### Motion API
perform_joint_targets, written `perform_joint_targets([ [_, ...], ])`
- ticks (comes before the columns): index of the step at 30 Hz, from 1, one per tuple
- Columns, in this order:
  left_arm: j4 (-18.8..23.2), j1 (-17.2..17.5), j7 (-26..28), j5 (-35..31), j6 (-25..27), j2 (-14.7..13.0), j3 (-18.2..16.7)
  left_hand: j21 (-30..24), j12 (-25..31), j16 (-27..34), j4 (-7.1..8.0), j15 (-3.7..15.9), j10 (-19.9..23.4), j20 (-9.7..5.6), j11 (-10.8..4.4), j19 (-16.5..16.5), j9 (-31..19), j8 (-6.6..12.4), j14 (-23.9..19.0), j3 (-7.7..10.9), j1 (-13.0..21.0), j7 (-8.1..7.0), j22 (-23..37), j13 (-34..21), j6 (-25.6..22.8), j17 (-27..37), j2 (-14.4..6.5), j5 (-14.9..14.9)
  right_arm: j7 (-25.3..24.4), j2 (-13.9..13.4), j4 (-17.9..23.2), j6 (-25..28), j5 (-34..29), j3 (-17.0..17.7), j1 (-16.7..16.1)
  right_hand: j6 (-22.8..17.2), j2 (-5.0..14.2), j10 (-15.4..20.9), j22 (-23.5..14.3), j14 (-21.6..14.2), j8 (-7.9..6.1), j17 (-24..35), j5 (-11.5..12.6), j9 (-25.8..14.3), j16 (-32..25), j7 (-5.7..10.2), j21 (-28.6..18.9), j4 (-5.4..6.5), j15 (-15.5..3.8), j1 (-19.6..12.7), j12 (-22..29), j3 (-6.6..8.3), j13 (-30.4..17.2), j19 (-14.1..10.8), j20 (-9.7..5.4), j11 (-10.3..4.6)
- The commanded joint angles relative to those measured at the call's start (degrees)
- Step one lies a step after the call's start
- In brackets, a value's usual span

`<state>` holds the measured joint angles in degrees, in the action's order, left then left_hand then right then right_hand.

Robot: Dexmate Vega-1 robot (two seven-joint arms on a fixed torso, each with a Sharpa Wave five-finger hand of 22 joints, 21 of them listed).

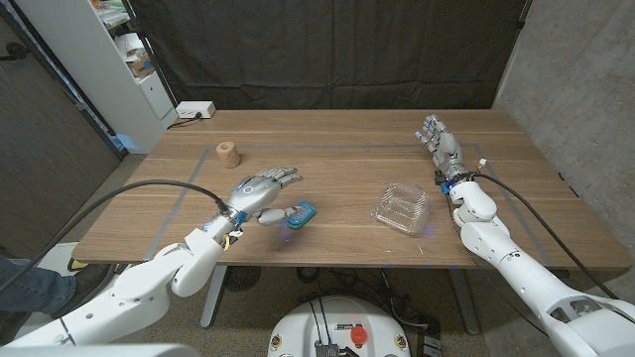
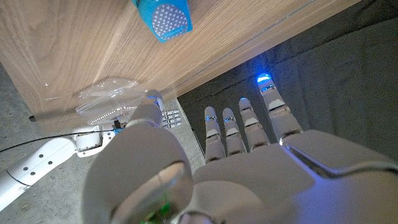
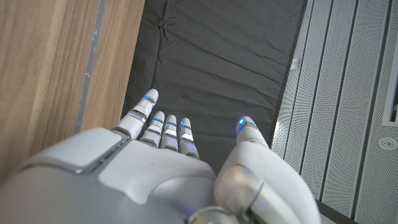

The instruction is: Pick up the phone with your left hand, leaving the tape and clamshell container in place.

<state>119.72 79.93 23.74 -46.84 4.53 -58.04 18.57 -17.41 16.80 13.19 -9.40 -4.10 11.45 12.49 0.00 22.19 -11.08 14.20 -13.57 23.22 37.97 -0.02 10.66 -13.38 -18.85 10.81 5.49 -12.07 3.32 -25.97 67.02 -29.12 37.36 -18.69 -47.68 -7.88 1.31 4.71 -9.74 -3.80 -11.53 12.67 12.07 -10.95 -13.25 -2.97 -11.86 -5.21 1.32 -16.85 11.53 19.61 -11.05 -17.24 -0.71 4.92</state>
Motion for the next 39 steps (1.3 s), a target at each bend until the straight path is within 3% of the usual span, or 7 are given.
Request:
perform_joint_targets([
  [1, -1.5, -2.4, -1.1, 0.3, 1.8, 0.0, 3.4, 0.0, 0.3, 0.2, 0.48, -0.06, 0.5, 0.11, -0.15, 0.6, -0.1, 0.32, -0.4, 0.02, 0.7, -0.13, 0.1, -0.2, -0.5, 0.1, 0.0, 0.1, -0.5, -0.1, 0.3, 0.6, -0.5, -0.2, 0.2, -0.3, 0.40, 0.3, -0.1, -0.7, 0.01, 0.1, 0.0, -0.1, -0.4, 0.09, 0.1, 0.06, -0.01, -0.2, 0.3, -0.17, -0.1, -0.8, 0.00, 0.19],
  [20, -2.2, -6.3, -5.0, -0.1, 3.3, -0.1, 8.3, 0.2, 0.1, 0.0, 0.55, -0.28, 0.2, 0.12, -0.08, 1.0, -0.1, -0.14, -0.4, -0.13, 1.1, -0.07, 0.1, -0.3, 0.0, 0.2, -0.1, 0.3, -0.2, 0.7, -1.5, 0.1, -0.4, -0.3, 1.4, -0.4, 0.46, 0.3, -0.1, -0.7, 0.03, 0.2, -0.1, -0.1, -0.4, 0.15, 0.2, -0.05, -0.02, -0.2, 0.2, -0.33, -0.1, -0.9, 0.04, 0.14],
  [39, -1.7, -7.8, -7.7, 0.2, 4.7, -0.4, 10.4, 0.5, -0.1, -0.3, 0.53, -0.42, -0.2, 0.14, 0.19, 1.0, -0.2, -0.52, 0.0, -0.23, 1.8, 0.18, 0.1, -0.4, 0.1, 0.2, -0.3, 0.5, 0.7, 0.8, -2.5, -0.5, 0.2, 0.0, 1.4, -0.4, 0.60, 0.4, -0.1, -0.8, 0.05, 0.3, -0.1, -0.1, -0.4, 0.27, 0.2, -0.15, 0.05, -0.2, 0.2, -0.51, -0.1, -1.0, 0.03, 0.09],
])
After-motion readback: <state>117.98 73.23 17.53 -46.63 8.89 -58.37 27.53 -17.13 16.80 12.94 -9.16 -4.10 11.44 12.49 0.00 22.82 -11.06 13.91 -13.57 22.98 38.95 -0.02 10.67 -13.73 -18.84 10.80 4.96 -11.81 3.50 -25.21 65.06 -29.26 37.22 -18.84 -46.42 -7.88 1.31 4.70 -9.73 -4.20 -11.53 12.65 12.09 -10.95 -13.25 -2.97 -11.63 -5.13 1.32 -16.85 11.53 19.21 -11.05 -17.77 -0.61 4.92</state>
